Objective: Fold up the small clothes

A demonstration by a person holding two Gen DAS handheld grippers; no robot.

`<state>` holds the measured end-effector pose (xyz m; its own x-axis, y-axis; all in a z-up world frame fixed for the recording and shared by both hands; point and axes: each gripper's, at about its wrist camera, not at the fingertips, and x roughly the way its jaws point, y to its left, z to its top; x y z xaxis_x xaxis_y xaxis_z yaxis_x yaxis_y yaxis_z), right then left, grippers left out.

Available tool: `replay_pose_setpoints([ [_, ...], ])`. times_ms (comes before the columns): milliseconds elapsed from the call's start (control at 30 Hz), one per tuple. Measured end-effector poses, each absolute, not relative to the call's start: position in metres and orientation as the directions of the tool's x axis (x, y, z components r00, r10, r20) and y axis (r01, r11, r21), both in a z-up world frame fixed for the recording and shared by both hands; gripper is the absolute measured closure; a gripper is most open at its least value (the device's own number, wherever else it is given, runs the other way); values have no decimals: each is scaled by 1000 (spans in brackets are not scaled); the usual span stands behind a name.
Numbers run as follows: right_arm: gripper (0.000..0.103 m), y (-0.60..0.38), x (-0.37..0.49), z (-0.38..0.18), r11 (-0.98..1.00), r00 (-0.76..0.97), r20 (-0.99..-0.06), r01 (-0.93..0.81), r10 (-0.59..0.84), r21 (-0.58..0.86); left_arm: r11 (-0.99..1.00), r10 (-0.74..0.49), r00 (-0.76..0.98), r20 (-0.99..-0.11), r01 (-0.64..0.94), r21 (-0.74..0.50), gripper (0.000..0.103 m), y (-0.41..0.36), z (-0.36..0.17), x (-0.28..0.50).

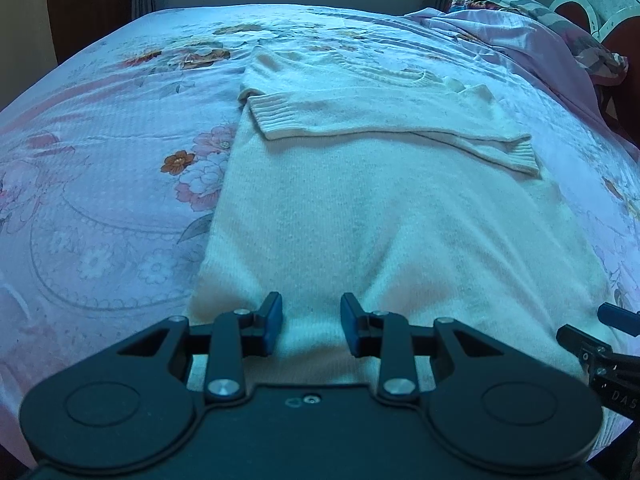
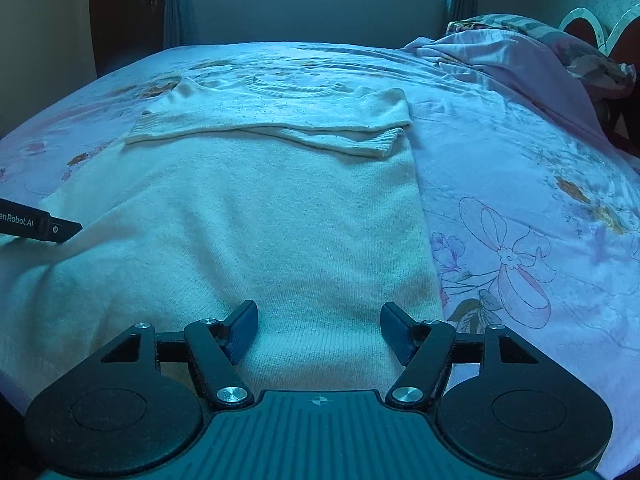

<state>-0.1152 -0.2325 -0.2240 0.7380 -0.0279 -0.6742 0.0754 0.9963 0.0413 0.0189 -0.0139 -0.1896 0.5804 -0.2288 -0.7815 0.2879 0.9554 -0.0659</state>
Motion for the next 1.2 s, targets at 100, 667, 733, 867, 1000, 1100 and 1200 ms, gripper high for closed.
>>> replay_pose_setpoints([
  [100,33,-233,-119,-227,996,740,-671,76,-33,35,956,-227,583,-780,285,-65,73,-13,-190,17],
  [667,32,-244,-129,-218,992,726,-687,107,-32,67,964,-191,601,-776,264,-33,65,-3,-177,0],
  [733,32,-247,-131,-217,991,726,-687,116,-36,70,965,-188,609,-771,260,-30,64,1,-175,-1],
  [867,32,-253,-135,-215,989,721,-691,131,-46,70,971,-178,638,-750,236,-30,63,15,-170,-7],
  [1000,32,-260,-142,-215,985,715,-696,156,-62,73,981,-139,645,-752,192,-16,62,37,-171,-10],
  [1100,32,-265,-145,-216,982,701,-710,174,-71,74,986,-129,631,-765,166,-29,62,51,-176,-13],
  [1200,32,-268,-143,-216,979,680,-730,187,-70,80,987,-131,625,-770,156,-42,61,59,-181,-18],
])
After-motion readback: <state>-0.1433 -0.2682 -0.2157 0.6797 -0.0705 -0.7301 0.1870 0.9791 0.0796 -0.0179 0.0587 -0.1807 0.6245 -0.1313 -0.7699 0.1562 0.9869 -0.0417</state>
